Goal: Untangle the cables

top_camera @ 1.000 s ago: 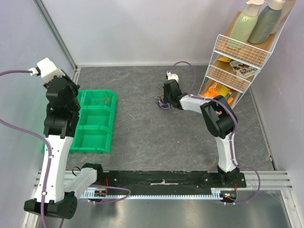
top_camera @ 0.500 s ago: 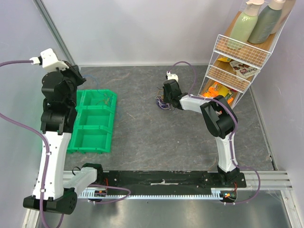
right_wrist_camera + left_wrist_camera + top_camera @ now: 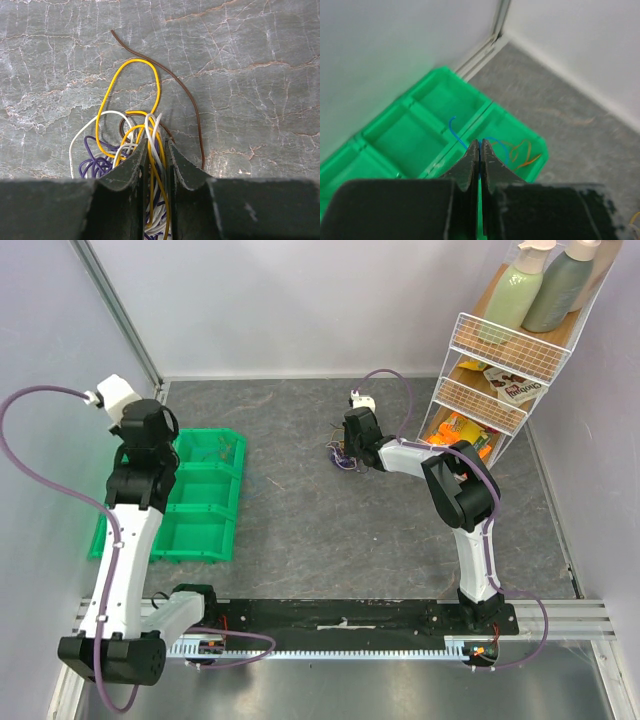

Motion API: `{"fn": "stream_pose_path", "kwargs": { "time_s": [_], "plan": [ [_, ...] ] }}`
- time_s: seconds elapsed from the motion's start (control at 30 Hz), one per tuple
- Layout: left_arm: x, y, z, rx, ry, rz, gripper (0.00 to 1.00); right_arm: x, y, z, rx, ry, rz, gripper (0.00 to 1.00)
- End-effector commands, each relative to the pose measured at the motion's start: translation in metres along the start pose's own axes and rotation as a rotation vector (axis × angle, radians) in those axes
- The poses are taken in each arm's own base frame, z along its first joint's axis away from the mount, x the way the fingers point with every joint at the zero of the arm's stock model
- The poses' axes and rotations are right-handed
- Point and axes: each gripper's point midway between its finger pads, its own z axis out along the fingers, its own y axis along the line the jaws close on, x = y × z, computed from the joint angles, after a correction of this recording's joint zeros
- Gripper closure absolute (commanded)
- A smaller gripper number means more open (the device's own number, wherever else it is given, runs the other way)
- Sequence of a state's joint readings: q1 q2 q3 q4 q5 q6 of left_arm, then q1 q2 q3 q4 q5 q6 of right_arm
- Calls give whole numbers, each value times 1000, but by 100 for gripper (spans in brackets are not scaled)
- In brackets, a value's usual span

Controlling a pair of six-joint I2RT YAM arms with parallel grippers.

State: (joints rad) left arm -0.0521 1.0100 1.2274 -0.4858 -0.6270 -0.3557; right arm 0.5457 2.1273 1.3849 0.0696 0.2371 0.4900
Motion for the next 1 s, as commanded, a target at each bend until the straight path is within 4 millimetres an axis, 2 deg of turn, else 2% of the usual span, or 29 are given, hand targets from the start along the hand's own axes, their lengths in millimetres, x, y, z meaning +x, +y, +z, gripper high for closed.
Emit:
{"fn": "stream_pose_path", "kwargs": {
  "time_s": [0.0,0.1,0.27,0.4,0.47,0.53,0.57,0.7,0.77,0.83,0.87,0.9,0.97],
  "plan": [
    [51,33,10,-154,109,-76,98,4,5,4,-13,23,6,74],
    [64,56,11,-219,116,-99,98,4,7,4,-17,23,5,74],
    [64,78,2,-283,77,-122,98,2,9,5,-28,21,10,74],
    [58,66,0,-188,45,-129,98,4,8,5,-28,26,10,74],
    [65,56,4,-133,76,-115,98,3,9,4,-28,23,10,74],
    [83,40,10,-64,152,-89,98,4,9,4,-30,25,11,74],
    [99,34,15,-50,213,-78,98,5,8,5,-29,28,12,74],
    [143,23,26,-33,359,-104,98,4,9,3,-33,27,12,74],
    [158,13,33,4,392,-115,98,4,10,2,-38,27,12,74],
    [174,14,42,-10,442,-128,97,3,9,3,-36,25,11,73],
    [180,14,45,-24,468,-139,93,2,10,2,-37,24,11,73],
    [184,18,47,-54,490,-147,83,2,10,2,-40,23,11,73],
    [189,27,50,-106,518,-168,39,3,10,2,-38,26,10,73]
  ]
}}
